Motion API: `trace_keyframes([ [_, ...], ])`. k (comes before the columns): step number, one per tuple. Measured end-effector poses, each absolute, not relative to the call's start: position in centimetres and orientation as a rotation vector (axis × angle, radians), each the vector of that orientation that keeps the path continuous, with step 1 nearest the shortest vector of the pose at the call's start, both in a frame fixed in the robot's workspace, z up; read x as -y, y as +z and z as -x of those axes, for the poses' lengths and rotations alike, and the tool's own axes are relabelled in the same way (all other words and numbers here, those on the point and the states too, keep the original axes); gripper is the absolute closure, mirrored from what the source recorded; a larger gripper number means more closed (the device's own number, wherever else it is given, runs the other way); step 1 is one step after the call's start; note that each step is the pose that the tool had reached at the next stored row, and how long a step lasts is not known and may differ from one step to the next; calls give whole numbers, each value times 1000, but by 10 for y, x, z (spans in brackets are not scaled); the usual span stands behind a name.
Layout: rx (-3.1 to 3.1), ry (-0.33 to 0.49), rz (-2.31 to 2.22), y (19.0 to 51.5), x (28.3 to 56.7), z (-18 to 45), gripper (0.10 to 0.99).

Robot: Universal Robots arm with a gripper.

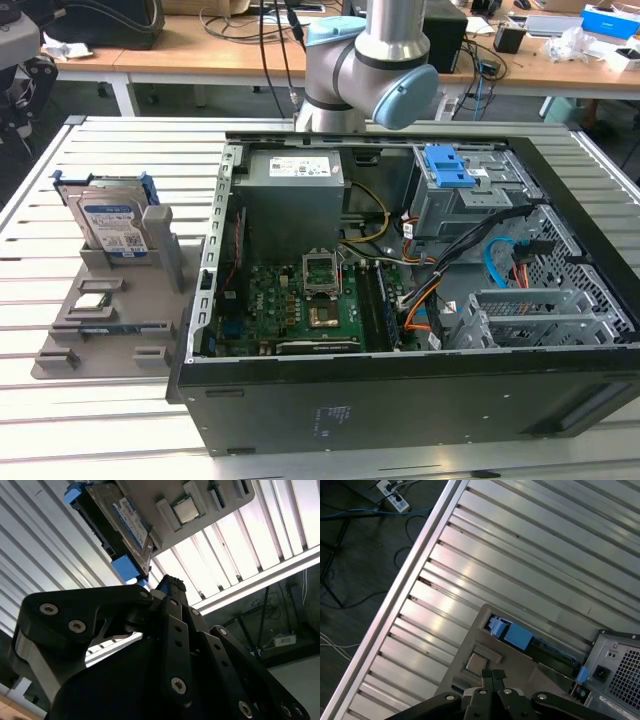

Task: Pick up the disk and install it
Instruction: 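Pick up the disk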

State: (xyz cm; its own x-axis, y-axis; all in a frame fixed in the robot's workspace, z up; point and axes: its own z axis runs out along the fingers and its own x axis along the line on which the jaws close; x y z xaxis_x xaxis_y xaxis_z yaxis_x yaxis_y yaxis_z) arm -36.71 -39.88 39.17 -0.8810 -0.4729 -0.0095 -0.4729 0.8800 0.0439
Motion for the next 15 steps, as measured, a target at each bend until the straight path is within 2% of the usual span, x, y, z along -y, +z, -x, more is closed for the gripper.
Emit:
trace_keyframes([
  [15, 2946, -70, -1072, 392, 399, 367, 980],
])
